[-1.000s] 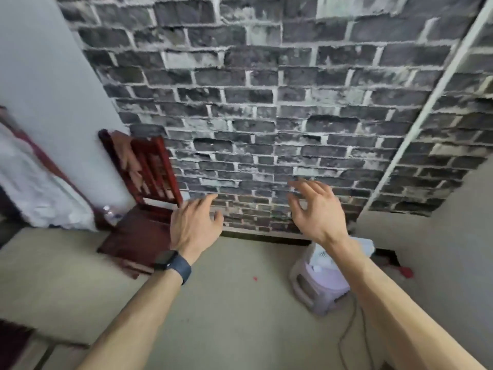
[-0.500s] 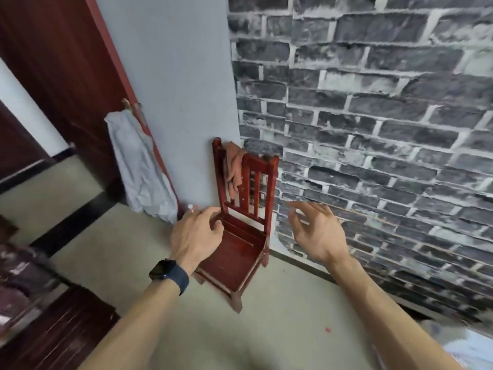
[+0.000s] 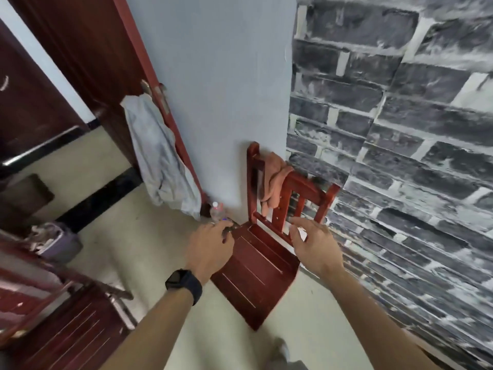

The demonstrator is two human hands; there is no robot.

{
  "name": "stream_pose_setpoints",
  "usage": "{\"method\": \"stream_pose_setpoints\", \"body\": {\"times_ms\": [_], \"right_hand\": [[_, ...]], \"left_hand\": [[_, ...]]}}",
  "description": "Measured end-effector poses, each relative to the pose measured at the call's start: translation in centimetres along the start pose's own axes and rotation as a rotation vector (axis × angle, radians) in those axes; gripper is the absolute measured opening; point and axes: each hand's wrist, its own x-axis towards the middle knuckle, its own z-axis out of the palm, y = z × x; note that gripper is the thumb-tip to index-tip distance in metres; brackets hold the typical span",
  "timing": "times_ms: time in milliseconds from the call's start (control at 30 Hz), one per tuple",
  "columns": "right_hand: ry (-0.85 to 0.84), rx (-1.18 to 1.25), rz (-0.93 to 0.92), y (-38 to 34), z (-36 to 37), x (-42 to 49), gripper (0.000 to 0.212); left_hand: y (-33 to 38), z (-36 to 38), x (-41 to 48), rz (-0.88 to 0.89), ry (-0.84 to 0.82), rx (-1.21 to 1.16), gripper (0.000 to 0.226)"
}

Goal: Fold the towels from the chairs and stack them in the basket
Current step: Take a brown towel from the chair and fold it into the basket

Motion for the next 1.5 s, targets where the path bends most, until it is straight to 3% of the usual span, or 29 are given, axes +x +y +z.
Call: {"method": "stream_pose_setpoints", "body": {"times_ms": [167,367,500,633,733,833,933,1067,1167,1233,1367,1500], "right_hand": [[-0.036,0.009,0.066,-0.5,3.4,6.7,0.035],[-0.089,0.128,0.286,-1.8,8.6,13.0,0.035],[-0.098,0.261,0.604,-2.7,11.4,17.5,0.052],[0.017,0.361,0.826,-3.1,14.0,21.5,0.078],[0.061,0.364,0.868,-3.3,15.0,23.5,0.065],[0.101,0.419,0.841,-4.0,14.1,23.8,0.031],[0.237,0.591,0.689,-5.4,11.4,22.2,0.014],[0.400,0.714,0.440,-8.6,5.6,18.6,0.021],[0.489,0.718,0.358,-11.0,1.3,16.2,0.015],[0.515,0.712,0.310,-12.6,-0.8,14.7,0.014],[0.487,0.683,0.200,-15.6,-3.2,11.8,0.014],[0.377,0.637,0.079,-17.3,-3.5,7.8,0.023]], "left_hand": [[-3.4,1.6,6.9,0.017,-0.042,0.025,0.051],[-4.6,2.9,15.7,0.084,-0.118,-0.120,0.034],[-3.4,3.7,22.9,0.278,-0.131,-0.171,0.039],[-2.1,5.4,29.7,0.546,-0.109,-0.035,0.053],[-1.5,6.4,33.1,0.671,-0.114,0.112,0.060],[-1.7,6.8,33.9,0.719,-0.130,0.225,0.065],[-2.2,7.0,33.9,0.726,-0.177,0.292,0.075],[-2.0,6.5,34.1,0.719,-0.232,0.376,0.085],[-1.3,5.3,34.0,0.687,-0.312,0.364,0.078],[-0.7,4.3,33.6,0.644,-0.354,0.193,0.065],[1.8,-0.3,30.8,0.446,-0.522,-0.501,0.017],[4.5,-6.7,24.6,0.297,-0.924,-0.883,0.051]]}}
